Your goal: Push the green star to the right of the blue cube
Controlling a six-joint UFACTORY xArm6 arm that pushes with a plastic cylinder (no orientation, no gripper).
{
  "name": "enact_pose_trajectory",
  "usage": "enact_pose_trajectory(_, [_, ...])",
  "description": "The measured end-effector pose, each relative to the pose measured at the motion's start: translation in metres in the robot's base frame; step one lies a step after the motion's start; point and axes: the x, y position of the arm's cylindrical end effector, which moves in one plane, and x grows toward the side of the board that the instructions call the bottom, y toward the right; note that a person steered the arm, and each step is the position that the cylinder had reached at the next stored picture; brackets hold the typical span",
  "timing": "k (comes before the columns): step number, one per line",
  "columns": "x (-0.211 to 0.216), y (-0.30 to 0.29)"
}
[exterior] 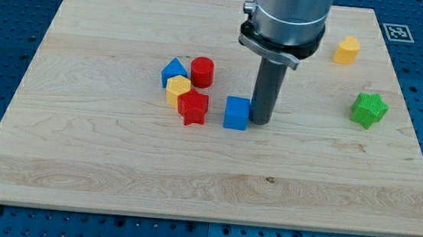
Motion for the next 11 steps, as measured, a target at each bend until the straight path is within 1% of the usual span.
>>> enact_pose_trajectory(1, [0.000,-0.010])
enact_pose_trajectory(2, [-0.005,0.009])
enact_pose_trajectory(4, [-0.090,0.087])
enact_pose_trajectory(5, [-0.104,0.149])
enact_pose_trajectory(6, [-0.097,0.223])
enact_pose_trajectory(7, [-0.062,0.263])
enact_pose_trajectory(8, [-0.035,0.248])
enact_pose_trajectory(10, [-0.035,0.111])
enact_pose_trajectory(11, [-0.035,0.122])
